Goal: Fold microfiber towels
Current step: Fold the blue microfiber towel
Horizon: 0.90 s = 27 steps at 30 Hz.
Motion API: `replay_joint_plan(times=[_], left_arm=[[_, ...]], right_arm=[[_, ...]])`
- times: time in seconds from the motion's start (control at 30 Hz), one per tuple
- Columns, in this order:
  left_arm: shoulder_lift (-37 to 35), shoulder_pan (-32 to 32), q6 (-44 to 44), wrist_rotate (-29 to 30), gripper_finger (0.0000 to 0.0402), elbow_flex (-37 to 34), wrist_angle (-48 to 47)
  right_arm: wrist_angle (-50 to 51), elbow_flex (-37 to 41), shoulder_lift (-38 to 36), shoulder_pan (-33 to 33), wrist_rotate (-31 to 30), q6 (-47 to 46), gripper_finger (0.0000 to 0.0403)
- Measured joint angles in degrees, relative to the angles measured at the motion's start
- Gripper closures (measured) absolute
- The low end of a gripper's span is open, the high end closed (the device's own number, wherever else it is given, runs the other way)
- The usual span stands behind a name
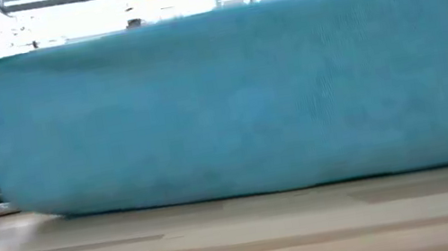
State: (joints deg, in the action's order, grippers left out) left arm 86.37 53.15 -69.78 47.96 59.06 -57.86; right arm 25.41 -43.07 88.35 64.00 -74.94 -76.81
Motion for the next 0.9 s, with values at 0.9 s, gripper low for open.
replay_joint_plan(times=[0.9], left_arm=[[0.0, -17.8, 19.5, -1.7, 0.0401, -8.7, 16.1]], right_arm=[[14.5, 0.0, 7.9, -5.5, 17.2, -31.4, 0.0401]])
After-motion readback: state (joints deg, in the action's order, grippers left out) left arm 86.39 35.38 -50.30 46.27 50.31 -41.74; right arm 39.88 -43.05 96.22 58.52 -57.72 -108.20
